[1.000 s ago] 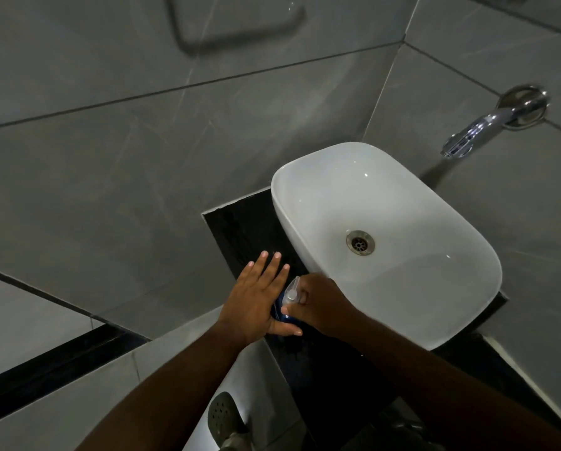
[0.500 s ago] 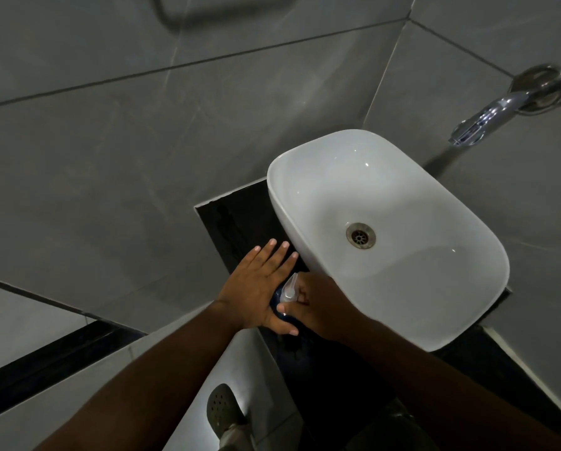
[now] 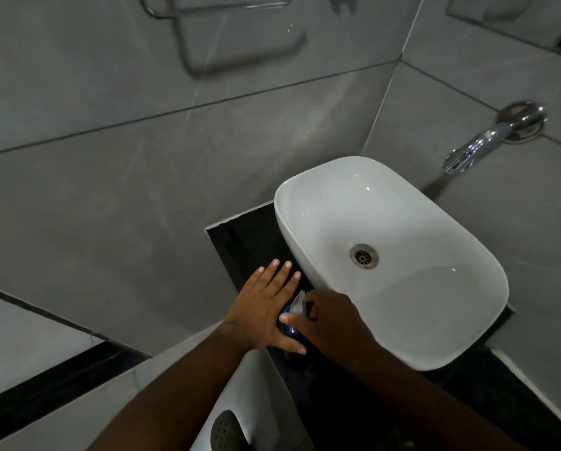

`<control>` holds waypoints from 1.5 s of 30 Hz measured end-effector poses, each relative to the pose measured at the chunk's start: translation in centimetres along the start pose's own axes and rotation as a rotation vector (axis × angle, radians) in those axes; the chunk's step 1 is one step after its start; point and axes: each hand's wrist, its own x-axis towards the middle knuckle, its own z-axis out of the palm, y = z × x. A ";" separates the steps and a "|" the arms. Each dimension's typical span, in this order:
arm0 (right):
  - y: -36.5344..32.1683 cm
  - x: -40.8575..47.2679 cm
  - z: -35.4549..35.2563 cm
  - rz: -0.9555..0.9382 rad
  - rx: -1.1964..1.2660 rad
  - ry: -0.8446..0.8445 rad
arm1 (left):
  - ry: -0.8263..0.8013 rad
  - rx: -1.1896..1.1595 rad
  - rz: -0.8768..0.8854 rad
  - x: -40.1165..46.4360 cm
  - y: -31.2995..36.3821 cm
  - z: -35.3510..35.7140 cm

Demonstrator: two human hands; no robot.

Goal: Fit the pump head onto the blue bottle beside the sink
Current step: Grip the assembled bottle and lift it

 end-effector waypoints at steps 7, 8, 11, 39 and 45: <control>-1.3 1.0 -1.2 -0.126 -0.226 -0.160 | 0.038 -0.060 -0.037 -0.2 0.3 0.3; -1.2 1.3 -1.4 -0.120 -0.240 -0.201 | 0.039 -0.054 -0.040 -0.2 0.3 0.4; -1.0 2.2 -1.7 -0.113 -0.368 -0.302 | 0.048 -0.039 -0.044 -0.2 0.3 0.7; -2.5 7.4 1.7 0.132 0.150 -0.102 | 0.445 -0.850 -0.414 0.3 -3.9 0.5; -5.7 14.7 3.2 0.167 0.306 0.006 | 0.507 -0.884 -0.516 3.6 -10.4 -1.4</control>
